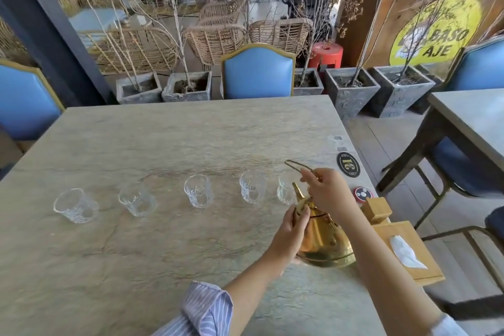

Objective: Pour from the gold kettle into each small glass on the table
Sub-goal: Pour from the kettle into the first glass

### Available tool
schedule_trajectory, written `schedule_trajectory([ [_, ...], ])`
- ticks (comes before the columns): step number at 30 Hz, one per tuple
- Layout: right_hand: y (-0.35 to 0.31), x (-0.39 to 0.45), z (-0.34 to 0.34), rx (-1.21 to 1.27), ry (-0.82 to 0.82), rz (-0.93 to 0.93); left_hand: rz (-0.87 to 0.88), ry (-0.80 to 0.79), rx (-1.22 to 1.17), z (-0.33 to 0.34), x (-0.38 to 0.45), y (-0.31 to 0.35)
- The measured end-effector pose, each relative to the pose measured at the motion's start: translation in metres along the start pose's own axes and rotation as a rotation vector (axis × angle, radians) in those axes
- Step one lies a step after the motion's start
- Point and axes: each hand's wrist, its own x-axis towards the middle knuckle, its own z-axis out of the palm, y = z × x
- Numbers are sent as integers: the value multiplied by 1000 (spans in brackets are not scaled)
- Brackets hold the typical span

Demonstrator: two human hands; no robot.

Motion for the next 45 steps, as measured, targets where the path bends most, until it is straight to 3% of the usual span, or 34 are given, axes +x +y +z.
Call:
schedule_trajectory([
  [13, -19, 18, -8, -328, 6, 11, -163, -96, -157, 5, 3, 15],
  [45, -71, 11, -41, -480, 19, -50, -165, -130, -290, 23, -27, 53],
])
